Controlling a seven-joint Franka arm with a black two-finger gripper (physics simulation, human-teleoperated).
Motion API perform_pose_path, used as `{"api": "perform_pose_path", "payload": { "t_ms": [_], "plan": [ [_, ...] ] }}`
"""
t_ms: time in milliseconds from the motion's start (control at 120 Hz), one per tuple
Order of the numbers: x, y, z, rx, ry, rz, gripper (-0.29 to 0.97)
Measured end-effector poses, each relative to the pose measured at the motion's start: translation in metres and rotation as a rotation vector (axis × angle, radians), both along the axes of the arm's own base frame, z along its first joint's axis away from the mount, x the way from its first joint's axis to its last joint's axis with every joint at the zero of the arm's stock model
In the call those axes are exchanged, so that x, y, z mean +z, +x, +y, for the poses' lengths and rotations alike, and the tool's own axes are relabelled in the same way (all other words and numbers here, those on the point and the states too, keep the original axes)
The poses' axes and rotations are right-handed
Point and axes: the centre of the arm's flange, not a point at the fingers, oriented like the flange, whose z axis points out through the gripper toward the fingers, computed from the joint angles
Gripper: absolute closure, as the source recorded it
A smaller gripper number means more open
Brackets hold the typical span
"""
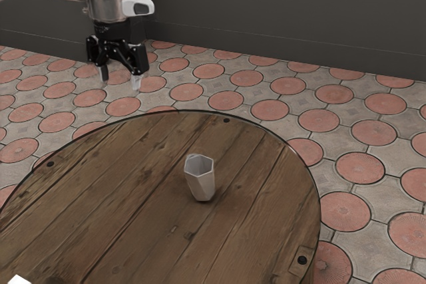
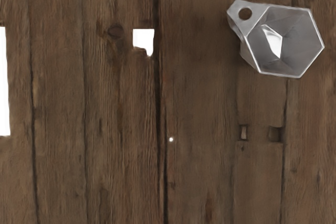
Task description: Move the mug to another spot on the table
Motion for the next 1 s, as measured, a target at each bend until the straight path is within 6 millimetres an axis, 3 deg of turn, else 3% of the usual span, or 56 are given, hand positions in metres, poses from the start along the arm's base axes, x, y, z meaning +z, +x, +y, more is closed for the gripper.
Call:
{"api": "perform_pose_path", "payload": {
  "t_ms": [217, 267, 375, 508, 658, 817, 1000],
  "plan": [
    [0.021, 0.005, -0.005, 0.014, -0.034, -0.115, 0.00],
    [0.017, 0.006, -0.001, 0.066, -0.037, -0.120, 0.00],
    [-0.030, 0.017, 0.004, 0.196, -0.032, -0.087, 0.00],
    [-0.089, 0.041, -0.006, 0.301, -0.020, -0.075, 0.00],
    [-0.125, 0.059, -0.009, 0.391, -0.017, -0.124, 0.00],
    [-0.174, 0.057, -0.019, 0.503, -0.052, -0.131, 0.00],
    [-0.219, 0.077, -0.020, 0.653, -0.068, -0.150, 0.00]
  ]
}}
